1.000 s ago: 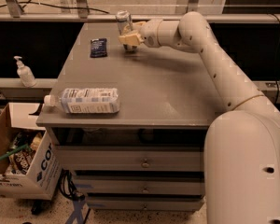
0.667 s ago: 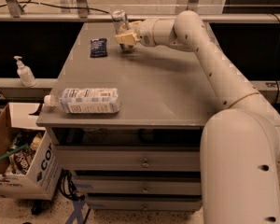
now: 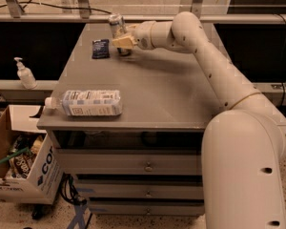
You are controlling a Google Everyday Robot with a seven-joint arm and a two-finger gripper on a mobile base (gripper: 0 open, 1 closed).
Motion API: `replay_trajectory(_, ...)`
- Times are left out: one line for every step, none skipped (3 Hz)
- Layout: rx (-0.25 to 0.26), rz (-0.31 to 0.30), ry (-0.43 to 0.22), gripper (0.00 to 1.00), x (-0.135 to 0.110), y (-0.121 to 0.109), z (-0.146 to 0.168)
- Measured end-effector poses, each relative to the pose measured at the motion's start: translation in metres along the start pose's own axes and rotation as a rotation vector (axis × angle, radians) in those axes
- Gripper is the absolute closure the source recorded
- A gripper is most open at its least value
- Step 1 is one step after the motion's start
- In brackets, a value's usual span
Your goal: Move redbull can near rxbar blueberry
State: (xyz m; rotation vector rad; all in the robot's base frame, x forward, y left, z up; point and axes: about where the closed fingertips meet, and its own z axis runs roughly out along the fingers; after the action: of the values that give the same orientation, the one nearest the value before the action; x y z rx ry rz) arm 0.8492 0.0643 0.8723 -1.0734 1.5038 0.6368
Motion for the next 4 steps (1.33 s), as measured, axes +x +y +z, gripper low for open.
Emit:
replay_trajectory(-0.013,0.031,0.004,1.0,0.006,0.007,0.004)
replay_trajectory(-0.034,0.075,-0.001,1.0,0.012,0.017,0.01)
replay_trajectory(-0.035,0.089,-0.001,0.84,0.013,0.019,0.01)
replay_trajectory(-0.033,0.1,-0.001,0.61,0.014,0.019,0.009)
